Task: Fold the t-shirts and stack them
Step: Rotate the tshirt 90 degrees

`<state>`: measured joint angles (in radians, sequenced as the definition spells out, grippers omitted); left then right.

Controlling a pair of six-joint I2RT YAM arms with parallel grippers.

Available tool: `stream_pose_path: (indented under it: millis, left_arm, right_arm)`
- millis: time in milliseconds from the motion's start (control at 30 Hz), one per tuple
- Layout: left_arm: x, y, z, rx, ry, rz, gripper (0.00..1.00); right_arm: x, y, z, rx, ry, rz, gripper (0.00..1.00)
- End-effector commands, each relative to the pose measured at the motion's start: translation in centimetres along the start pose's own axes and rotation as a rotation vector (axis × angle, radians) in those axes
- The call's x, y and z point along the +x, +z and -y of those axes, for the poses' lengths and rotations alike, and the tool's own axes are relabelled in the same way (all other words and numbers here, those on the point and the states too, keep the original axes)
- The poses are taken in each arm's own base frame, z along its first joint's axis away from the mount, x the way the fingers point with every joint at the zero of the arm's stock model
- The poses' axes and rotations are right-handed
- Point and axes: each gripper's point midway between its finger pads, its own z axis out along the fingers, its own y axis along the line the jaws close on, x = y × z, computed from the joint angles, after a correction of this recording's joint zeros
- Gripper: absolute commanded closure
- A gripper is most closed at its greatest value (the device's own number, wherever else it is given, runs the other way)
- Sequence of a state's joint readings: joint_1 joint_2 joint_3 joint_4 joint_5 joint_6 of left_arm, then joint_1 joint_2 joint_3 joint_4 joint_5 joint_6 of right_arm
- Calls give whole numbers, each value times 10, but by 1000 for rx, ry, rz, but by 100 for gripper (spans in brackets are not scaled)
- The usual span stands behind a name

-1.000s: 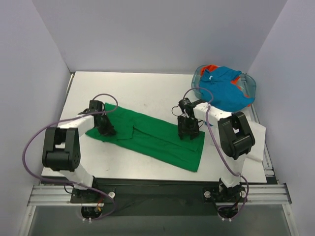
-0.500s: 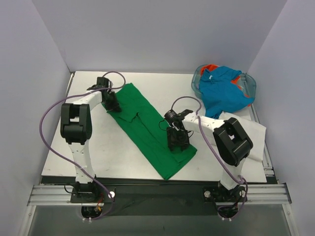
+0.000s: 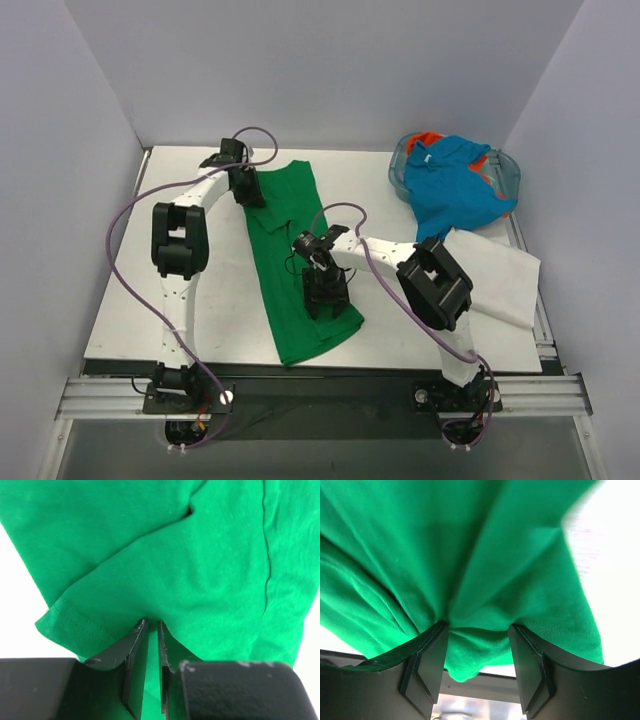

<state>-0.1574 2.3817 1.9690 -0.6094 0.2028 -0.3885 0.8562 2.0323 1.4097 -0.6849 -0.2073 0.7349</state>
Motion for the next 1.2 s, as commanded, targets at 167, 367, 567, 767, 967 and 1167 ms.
stream_pose_path:
  millis: [167,367,567,767,967,1167]
  left_arm:
    - [13,47,6,-15,-12,-86,76]
    - [-6,40,44,66,21,-18,67]
    - [-45,-15,86,136,47,122,62]
    - [-49,-77,113,176,79,177,60]
    - [14,-135,107,136,127,169,59]
    - [147,-156,43,28,67,15,59]
  right_arm:
    - [12,15,-27,-25,2,-47,47]
    - [9,-15,-41,-72,-90,44,44]
    - [22,-45,-13,-54,-102,111,43]
    - [44,-42,26,19,-92,105,43]
    - [56,-28,46,58,-99,102,44]
    - [60,-12,56,60,-98,116,48]
